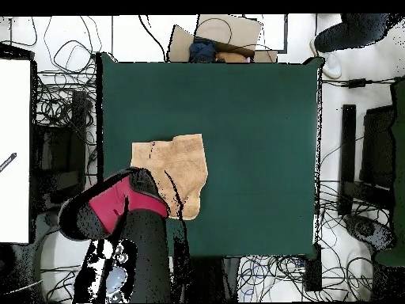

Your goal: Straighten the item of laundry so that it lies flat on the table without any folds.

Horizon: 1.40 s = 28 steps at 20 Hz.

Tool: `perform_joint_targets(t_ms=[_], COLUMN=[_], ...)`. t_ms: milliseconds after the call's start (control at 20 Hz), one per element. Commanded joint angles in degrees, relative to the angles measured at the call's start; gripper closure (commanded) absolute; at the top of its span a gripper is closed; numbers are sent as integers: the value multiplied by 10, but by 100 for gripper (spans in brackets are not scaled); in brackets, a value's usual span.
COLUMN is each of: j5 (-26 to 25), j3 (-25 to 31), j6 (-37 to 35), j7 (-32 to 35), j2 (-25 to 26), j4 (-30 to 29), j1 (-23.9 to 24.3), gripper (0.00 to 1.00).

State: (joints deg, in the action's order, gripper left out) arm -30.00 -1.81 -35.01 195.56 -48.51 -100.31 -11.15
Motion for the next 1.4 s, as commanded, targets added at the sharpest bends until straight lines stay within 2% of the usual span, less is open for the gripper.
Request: perform_joint_targets(t_ms=[50,700,900,1200,1300,1400], j5=[-57,-108,-128,-213,-218,-211], j3=[9,14,10,-74,-100,-115], j6=[54,79,97,181,200,212], j7=[-88,-114,-91,61,91,94], j2=[15,-12,-2,111,139,151], j4=[-76,-120,-128,-85,-75,-72], j1=[18,59,55,-41,-71,-86], gripper=[0,0,0,0,0,0])
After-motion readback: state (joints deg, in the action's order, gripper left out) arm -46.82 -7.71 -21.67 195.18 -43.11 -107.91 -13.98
